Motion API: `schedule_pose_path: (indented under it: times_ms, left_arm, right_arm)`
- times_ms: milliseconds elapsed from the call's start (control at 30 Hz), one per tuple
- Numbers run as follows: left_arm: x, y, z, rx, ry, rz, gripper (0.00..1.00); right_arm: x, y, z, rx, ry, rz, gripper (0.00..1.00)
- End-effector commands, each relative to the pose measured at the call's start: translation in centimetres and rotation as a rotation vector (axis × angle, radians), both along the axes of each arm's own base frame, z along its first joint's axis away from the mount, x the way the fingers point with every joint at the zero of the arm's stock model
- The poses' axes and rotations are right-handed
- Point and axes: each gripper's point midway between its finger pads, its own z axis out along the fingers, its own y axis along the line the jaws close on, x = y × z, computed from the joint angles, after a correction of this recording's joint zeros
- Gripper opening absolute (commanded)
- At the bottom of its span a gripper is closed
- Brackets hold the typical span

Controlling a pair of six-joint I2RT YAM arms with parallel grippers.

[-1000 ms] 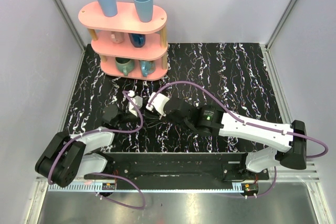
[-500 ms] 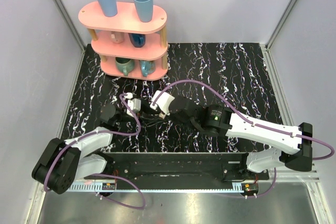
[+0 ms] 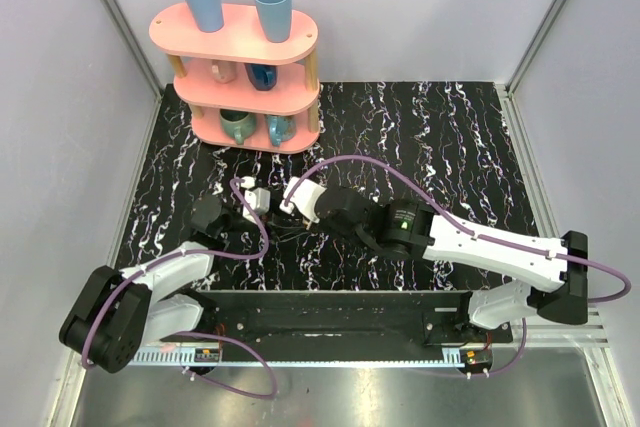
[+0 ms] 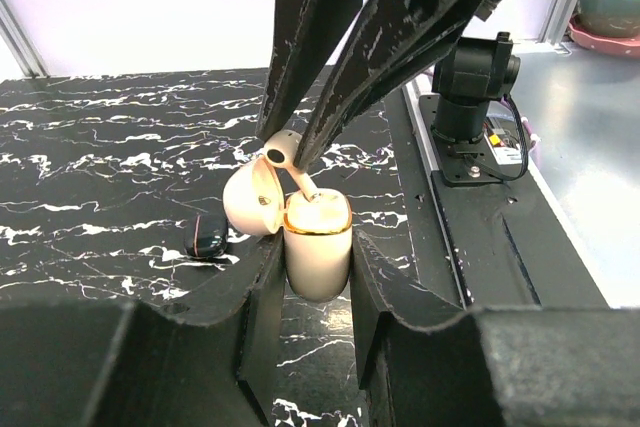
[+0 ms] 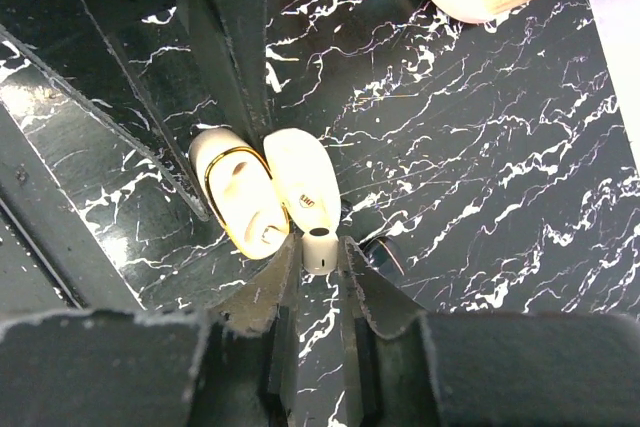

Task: Insert the wireless bluetooth earbuds into the charging case
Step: Place the earbud in the charging case.

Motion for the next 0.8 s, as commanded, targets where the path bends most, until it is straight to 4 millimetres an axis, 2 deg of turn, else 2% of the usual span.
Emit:
schedule_pose_path:
  times_ms: [0,267,567,767]
  left_arm:
    - [-0.6,-0.1,2.8,-0.051,-0.143,-0.043,0.0]
    - [-0.5,-0.1,3.0,-0.059,-0.15,-0.026,0.0]
    - [0.1,-0.1,3.2,-0.065,-0.152,0.003,0.0]
    - [1.0,0.0,3.3,-0.072,-0.139,0.063,0.0]
  right_arm:
    - [-0.4,1.4,0.5,-0.001,-0.012,0.043,0.23]
    - [-0.6,1.8,-0.7,-0.043,-0.01,0.052,0.23]
    - [-1.5,2.8,0.0,-0.015,-0.001,0.084,0.24]
    - [-1.6,3.2,-0.3,-0.023,-0.009,0.076,0.25]
